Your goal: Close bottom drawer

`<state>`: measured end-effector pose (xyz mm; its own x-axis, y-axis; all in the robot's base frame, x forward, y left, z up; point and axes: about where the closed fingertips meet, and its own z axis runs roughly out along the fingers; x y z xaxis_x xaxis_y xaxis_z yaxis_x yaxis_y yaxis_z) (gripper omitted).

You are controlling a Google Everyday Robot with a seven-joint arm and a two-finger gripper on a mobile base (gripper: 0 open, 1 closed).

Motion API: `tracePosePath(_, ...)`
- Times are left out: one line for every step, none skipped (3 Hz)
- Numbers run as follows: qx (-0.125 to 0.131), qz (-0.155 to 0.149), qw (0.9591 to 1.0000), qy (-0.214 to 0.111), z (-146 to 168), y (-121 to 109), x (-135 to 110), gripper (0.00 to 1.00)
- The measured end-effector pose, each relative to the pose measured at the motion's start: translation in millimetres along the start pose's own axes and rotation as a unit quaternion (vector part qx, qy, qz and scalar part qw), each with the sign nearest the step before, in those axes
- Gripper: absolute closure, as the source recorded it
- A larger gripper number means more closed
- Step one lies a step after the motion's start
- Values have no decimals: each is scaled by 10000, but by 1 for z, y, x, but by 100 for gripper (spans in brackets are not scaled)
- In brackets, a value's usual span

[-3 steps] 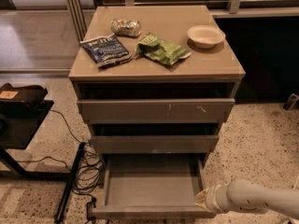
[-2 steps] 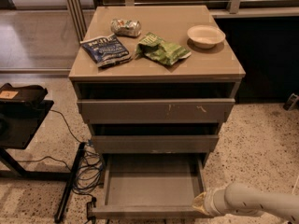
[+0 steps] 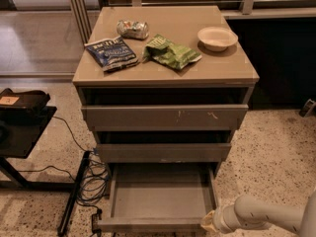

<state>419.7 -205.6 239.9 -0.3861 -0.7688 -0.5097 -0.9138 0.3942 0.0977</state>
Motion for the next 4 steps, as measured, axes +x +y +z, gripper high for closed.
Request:
tracePosePath(-377, 108, 9992, 100, 22, 6, 16, 100)
tracePosePath(-698, 78, 9973, 224, 41, 16, 22, 100)
tracePosePath(-869, 10, 9958, 283, 54, 23, 23, 100)
tracePosePath(-872, 9, 9958, 283, 54, 23, 23, 81)
